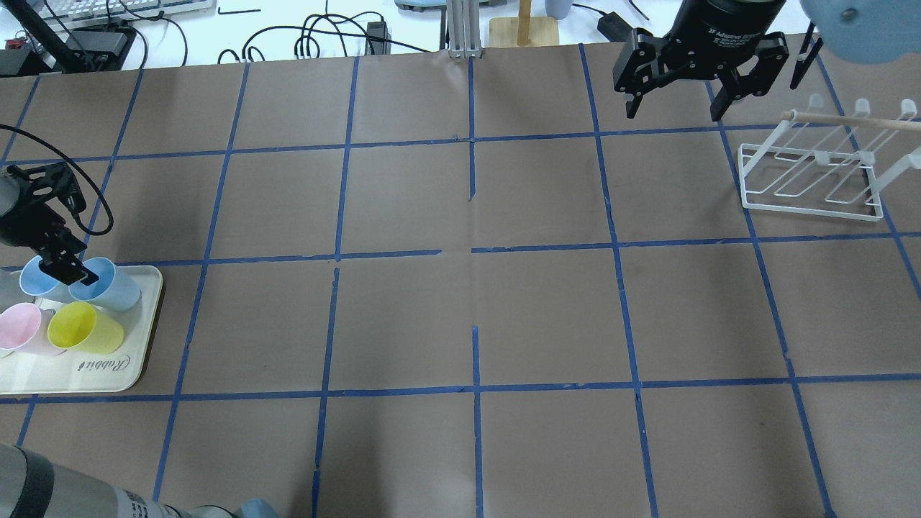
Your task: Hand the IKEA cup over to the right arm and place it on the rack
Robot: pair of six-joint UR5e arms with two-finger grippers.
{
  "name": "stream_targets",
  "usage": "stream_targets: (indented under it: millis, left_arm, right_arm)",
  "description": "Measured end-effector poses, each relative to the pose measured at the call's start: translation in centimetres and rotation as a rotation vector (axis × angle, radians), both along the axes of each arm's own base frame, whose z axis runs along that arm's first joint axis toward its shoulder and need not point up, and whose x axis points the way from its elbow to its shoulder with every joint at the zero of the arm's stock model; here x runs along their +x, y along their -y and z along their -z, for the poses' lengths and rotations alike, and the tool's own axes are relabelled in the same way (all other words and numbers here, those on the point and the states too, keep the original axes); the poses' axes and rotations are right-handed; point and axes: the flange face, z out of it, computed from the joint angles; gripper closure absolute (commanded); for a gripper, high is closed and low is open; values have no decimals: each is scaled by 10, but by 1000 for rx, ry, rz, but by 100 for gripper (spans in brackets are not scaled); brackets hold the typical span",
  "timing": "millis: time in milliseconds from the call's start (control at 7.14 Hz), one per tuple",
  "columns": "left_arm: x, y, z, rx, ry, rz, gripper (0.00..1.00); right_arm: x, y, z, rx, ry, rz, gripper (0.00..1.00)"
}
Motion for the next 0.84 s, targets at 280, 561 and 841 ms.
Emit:
stream_targets:
  millis: [280, 561, 841]
  left_arm:
    - [1, 1, 8, 14, -6, 6, 100]
    - [2, 0, 10, 36, 14, 12, 100]
    - [-3, 1, 6, 38, 22, 20, 100]
  right_arm:
    - [0, 0, 0, 0, 0, 0, 0]
    - [0, 0, 0, 0, 0, 0, 0]
    - [0, 0, 0, 0, 0, 0, 0]
